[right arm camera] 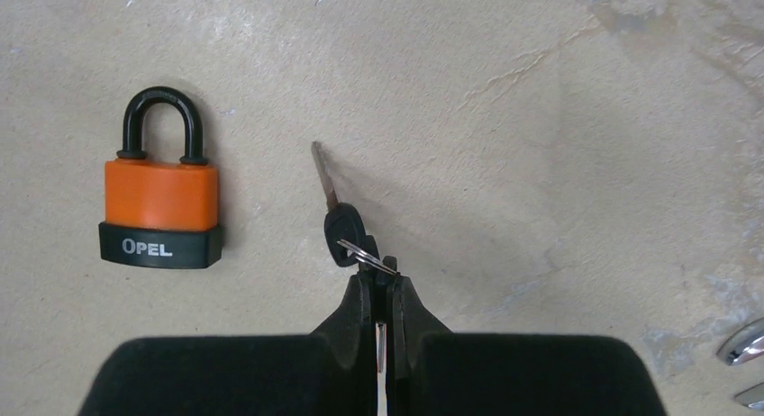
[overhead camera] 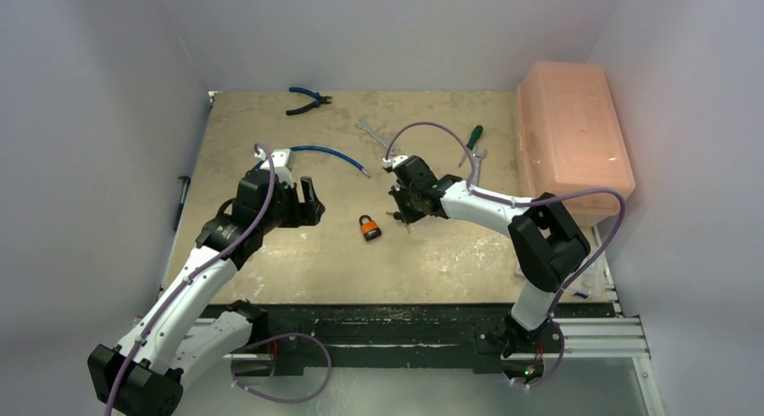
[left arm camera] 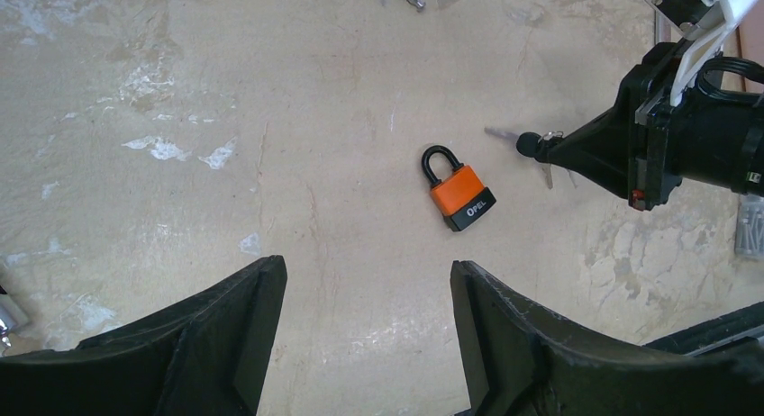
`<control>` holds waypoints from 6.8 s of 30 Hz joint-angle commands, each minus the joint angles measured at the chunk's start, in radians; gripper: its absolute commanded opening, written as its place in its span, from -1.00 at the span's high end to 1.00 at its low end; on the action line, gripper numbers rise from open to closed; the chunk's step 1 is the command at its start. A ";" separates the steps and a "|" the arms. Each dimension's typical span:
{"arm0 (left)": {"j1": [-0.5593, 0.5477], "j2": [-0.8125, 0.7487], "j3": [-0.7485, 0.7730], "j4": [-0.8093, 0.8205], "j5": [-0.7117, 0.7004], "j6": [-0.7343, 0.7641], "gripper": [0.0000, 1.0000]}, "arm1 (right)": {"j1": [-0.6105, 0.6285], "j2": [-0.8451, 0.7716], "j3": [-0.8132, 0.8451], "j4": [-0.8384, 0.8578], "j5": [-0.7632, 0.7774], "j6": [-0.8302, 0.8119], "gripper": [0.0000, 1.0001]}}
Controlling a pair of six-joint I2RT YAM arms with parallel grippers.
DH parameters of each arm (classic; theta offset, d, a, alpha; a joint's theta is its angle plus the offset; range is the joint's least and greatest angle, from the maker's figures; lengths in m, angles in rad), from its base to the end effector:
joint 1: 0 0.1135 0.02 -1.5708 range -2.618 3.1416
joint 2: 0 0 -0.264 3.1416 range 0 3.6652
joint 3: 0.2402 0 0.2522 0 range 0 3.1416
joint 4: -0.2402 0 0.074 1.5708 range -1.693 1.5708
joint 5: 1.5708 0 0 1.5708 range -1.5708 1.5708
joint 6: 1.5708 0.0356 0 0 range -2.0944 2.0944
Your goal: Unlock with the key
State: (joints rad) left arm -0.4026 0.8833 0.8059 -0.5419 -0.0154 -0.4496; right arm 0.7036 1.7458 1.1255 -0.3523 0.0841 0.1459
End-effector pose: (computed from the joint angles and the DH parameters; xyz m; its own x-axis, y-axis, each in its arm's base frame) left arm 0.1755 -0.0742 0.2948 -0.6462 -0.1971 -0.7373 0.1104 0.9318 -0.3458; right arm 0.2778 0.2318 0.1894 -0.7119 -0.4140 -0.5673 -0.5105 0.8598 0.0132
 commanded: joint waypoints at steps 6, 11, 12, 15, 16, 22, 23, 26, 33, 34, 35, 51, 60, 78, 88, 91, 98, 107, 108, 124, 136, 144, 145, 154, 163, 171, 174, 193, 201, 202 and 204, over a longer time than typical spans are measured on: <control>-0.002 -0.007 0.003 0.016 0.005 0.007 -0.42 | -0.001 -0.063 -0.008 -0.065 -0.054 0.149 1.00; -0.002 -0.002 -0.002 0.035 0.060 0.002 -0.42 | -0.001 -0.108 -0.026 -0.057 -0.138 0.200 1.00; -0.002 0.000 -0.002 0.043 0.081 0.000 -0.42 | -0.001 -0.122 -0.031 -0.052 -0.168 0.201 1.00; -0.002 0.005 -0.008 0.075 0.159 0.002 -0.42 | -0.001 -0.170 -0.045 -0.032 -0.250 0.177 1.00; -0.002 0.005 -0.011 0.088 0.195 0.008 -0.42 | -0.001 -0.187 -0.046 -0.031 -0.274 0.156 1.00; -0.002 -0.015 -0.040 0.210 0.446 0.052 -0.39 | -0.001 -0.274 -0.035 -0.050 -0.466 0.069 1.00; -0.003 -0.015 -0.044 0.229 0.489 0.059 -0.38 | -0.001 -0.286 -0.034 -0.053 -0.502 0.061 1.00; -0.004 -0.005 -0.049 0.279 0.606 0.067 -0.32 | 0.000 -0.322 -0.029 -0.066 -0.600 0.034 1.00; -0.053 0.031 -0.049 0.356 0.719 0.065 -0.22 | 0.000 -0.380 -0.023 -0.089 -0.722 0.015 1.00; -0.071 0.042 -0.047 0.362 0.711 0.063 -0.20 | 0.001 -0.382 -0.022 -0.095 -0.738 0.009 1.00; -0.091 0.056 -0.043 0.367 0.707 0.063 -0.19 | 0.002 -0.384 -0.023 -0.100 -0.745 0.008 1.00; -0.280 0.176 -0.002 0.442 0.635 0.064 0.08 | 0.014 -0.435 -0.049 -0.108 -0.805 -0.022 1.00; -0.319 0.187 -0.001 0.482 0.586 0.043 1.00 | 0.017 -0.457 -0.054 -0.129 -0.816 -0.053 1.00; -0.320 0.124 0.032 0.413 0.574 0.062 1.00 | 0.017 -0.503 -0.079 -0.120 -0.857 -0.068 0.08; -0.320 0.099 0.042 0.402 0.466 0.028 1.00 | 0.017 -0.607 -0.136 0.008 -0.715 0.057 -0.52; -0.320 0.093 0.039 0.420 0.408 -0.020 1.00 | 0.016 -0.677 -0.201 0.090 -0.503 0.179 -0.68; -0.320 0.054 0.020 0.500 0.295 -0.142 1.00 | 0.013 -0.833 -0.315 0.231 -0.227 0.422 -0.69; -0.320 0.015 -0.078 0.766 0.305 -0.270 1.00 | 0.015 -0.979 -0.622 0.698 -0.141 0.948 -0.60; -0.320 0.012 -0.087 0.793 0.313 -0.282 1.00 | 0.015 -0.976 -0.633 0.727 -0.136 0.978 -0.60; -0.320 0.045 -0.100 0.777 0.331 -0.159 1.00 | 0.017 -0.835 -0.428 0.579 -0.138 1.127 -0.45; -0.320 0.089 -0.103 0.815 0.338 -0.151 1.00 | 0.063 -0.749 -0.352 0.407 -0.115 1.229 -0.18; -0.321 0.095 -0.114 0.824 0.358 -0.149 1.00 | 0.068 -0.730 -0.333 0.401 -0.087 1.223 0.17; -0.320 0.095 -0.115 0.824 0.362 -0.149 1.00 | 0.069 -0.724 -0.330 0.402 -0.087 1.222 0.21; -0.323 0.100 -0.123 0.823 0.369 -0.146 1.00 | 0.078 -0.701 -0.318 0.402 -0.090 1.209 0.72; -0.323 0.100 -0.116 0.810 0.360 -0.139 1.00 | 0.085 -0.714 -0.330 0.408 -0.086 1.176 1.00; -0.323 0.096 -0.110 0.777 0.348 -0.134 0.79 | 0.096 -0.778 -0.447 0.632 -0.063 1.105 1.00; -0.323 0.094 -0.108 0.764 0.346 -0.132 0.65 | 0.096 -0.780 -0.461 0.674 -0.071 1.074 1.00; -0.323 -0.010 -0.019 0.551 0.313 -0.061 -0.18 | 0.092 -0.837 -0.550 0.831 -0.142 0.939 1.00; -0.322 -0.035 0.069 0.418 0.270 -0.042 -0.18 | 0.088 -0.795 -0.567 0.969 -0.353 0.778 1.00; -0.322 -0.035 0.083 0.409 0.264 -0.041 -0.19 | 0.088 -0.795 -0.566 0.977 -0.374 0.764 1.00; -0.321 -0.034 0.102 0.401 0.262 -0.048 -0.16 | 0.088 -0.795 -0.562 0.987 -0.413 0.738 1.00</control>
State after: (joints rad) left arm -0.7223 0.8616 0.8368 -0.1028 0.2779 -0.5137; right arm 0.7929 0.9558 0.5606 0.5133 -0.2058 0.9825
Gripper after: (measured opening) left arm 0.590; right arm 0.023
